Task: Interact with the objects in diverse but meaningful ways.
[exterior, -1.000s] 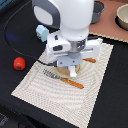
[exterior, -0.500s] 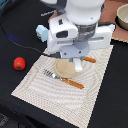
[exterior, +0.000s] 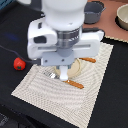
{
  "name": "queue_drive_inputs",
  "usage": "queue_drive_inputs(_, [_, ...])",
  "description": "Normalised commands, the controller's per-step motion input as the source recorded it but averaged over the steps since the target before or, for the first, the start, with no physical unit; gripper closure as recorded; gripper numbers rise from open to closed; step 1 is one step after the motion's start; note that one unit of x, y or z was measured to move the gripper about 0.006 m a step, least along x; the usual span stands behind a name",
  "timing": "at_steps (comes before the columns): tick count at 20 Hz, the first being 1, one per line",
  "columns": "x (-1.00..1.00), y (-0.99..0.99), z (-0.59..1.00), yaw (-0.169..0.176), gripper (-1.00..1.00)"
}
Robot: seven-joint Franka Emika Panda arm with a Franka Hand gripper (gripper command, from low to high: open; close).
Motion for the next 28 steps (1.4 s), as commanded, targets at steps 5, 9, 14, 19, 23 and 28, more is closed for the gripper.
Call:
queue_drive_inputs(5, [-0.64, -0.29, -0.3, 0.106, 1.0])
queue_drive_inputs(9, [-0.65, -0.02, -0.34, 0.169, 1.0])
queue_drive_inputs(14, [-0.49, -0.01, -0.3, 0.136, 1.0])
queue_drive_inputs(19, [-0.32, -0.09, -0.4, 0.082, 1.0])
queue_drive_inputs(23, [-0.26, -0.15, -0.47, 0.059, 1.0])
queue_drive_inputs(28, [-0.26, -0.1, -0.27, 0.04, 1.0])
